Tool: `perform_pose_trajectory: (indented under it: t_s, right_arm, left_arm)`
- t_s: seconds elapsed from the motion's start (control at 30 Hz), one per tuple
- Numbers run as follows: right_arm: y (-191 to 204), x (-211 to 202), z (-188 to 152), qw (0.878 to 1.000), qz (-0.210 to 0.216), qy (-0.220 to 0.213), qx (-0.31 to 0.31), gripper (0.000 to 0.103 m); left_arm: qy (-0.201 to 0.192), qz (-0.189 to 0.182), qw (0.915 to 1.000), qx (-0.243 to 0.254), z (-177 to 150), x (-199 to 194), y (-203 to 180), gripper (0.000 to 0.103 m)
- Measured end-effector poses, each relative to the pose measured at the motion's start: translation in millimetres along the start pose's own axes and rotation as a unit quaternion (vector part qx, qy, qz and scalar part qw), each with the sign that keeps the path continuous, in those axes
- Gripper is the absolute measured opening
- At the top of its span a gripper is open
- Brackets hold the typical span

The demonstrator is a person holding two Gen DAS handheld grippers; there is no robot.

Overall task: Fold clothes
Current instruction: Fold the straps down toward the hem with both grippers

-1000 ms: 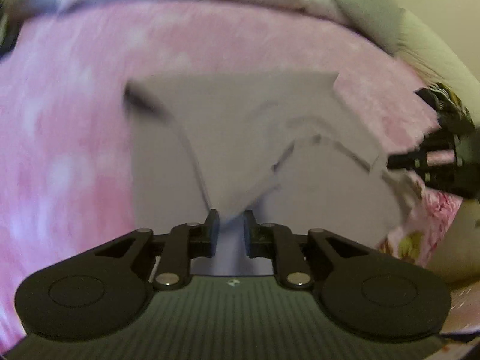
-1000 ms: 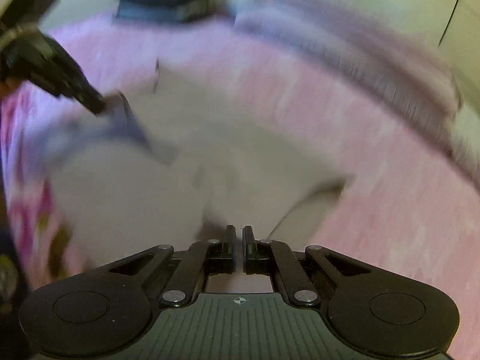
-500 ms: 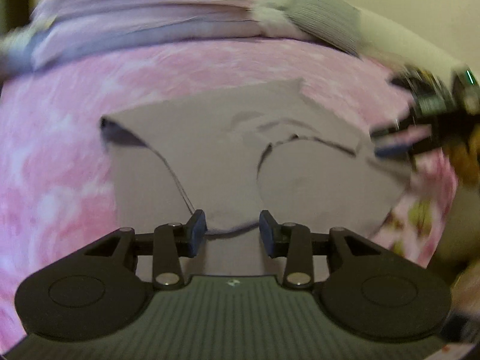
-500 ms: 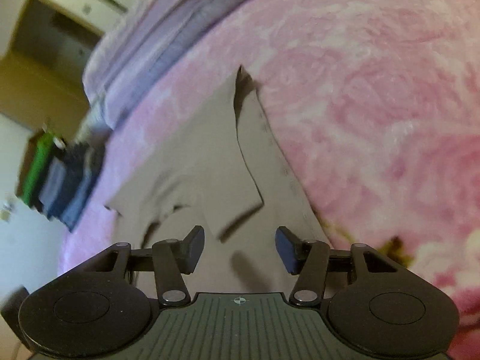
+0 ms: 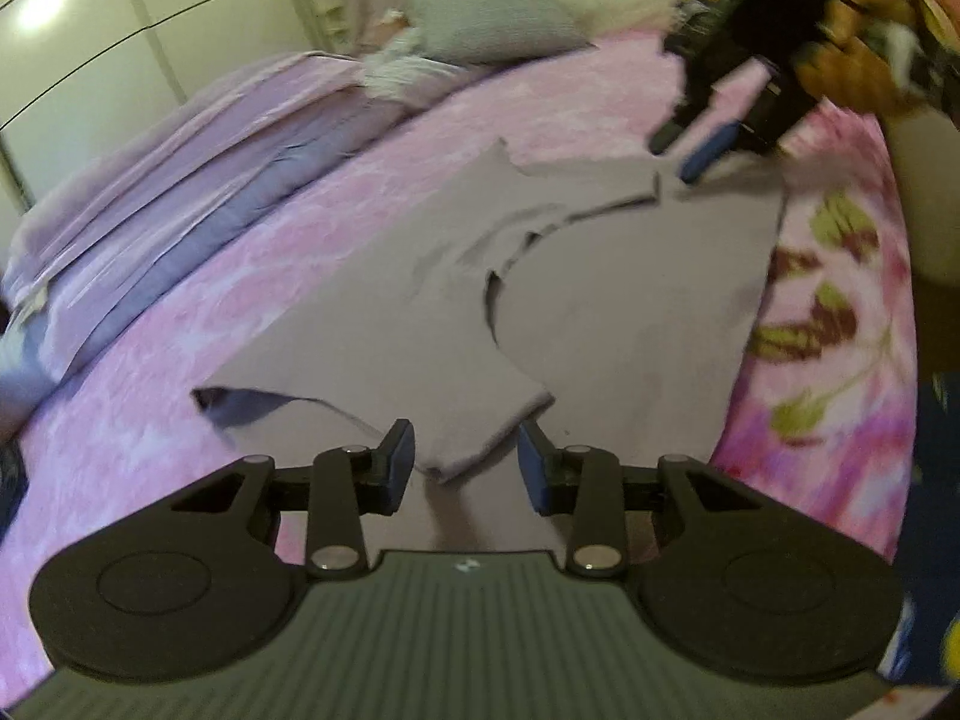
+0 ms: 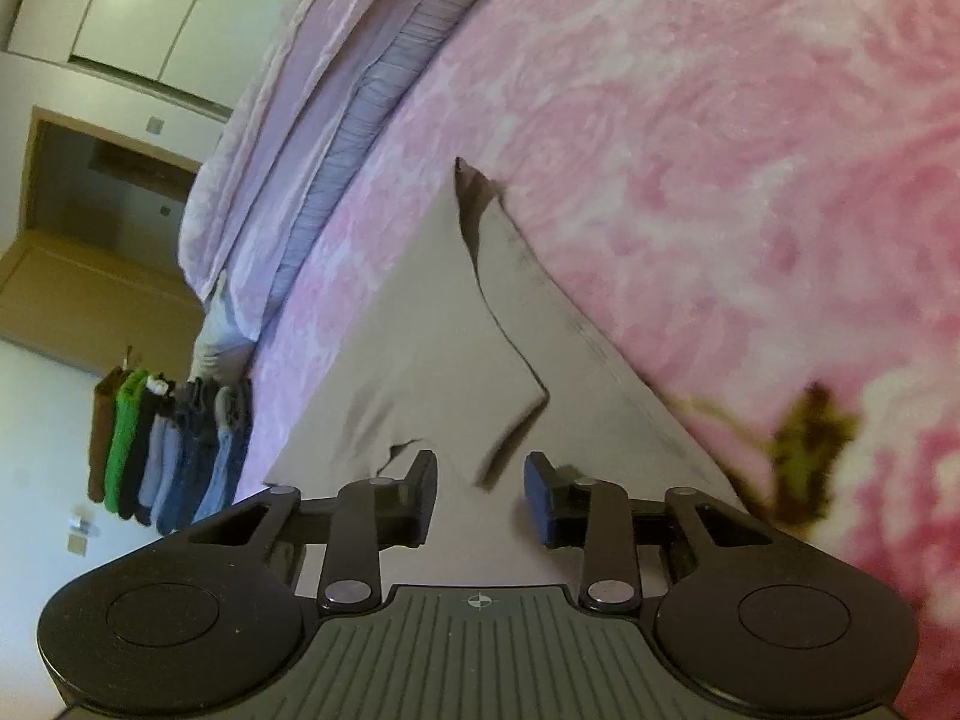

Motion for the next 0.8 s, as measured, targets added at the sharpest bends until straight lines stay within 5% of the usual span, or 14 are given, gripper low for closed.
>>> perform_pose_trajectory:
  t_s: [0.13,0.2,0.23,0.47,0.8]
  right_arm:
    - [-6.3,19.7,6.5,1.0,-0.026,0.003,0.01,0.021]
    - [-7.3,26.3,12.1,0.999,-0.035,-0.004,0.007,0.001]
    - [-7.9,28.0,13.6,0.999,-0.038,-0.007,0.006,0.0]
    - [1.9,-10.1,-0.4,0.997,-0.033,-0.062,-0.026,0.0]
    - [-11.9,-42.7,-39.8,0.998,-0.03,-0.05,-0.012,0.0]
  left_arm:
    - [-0.007,-0.02,0.9986,0.048,3.3,7.8,-8.8,0.005]
    - [-0.01,-0.022,0.9988,0.043,4.5,7.3,-6.4,0.004]
    - [-0.011,-0.022,0.9992,0.031,4.9,4.1,-3.6,0.004]
    - [-0.034,-0.003,0.9983,-0.046,-3.4,-37.1,-4.0,0.003]
    - [-0.022,0.0,0.9988,-0.044,-17.7,-47.8,-38.9,0.003]
Point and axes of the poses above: each gripper's, at about its wrist camera, not at the fingertips, and x roughly the way its jaws point, y to its left, z to its top, the point moved 10 cm from there along x, roughly the way its jaws point, and after that the axes turned 5 degrees about y, right-handed, at the moved point
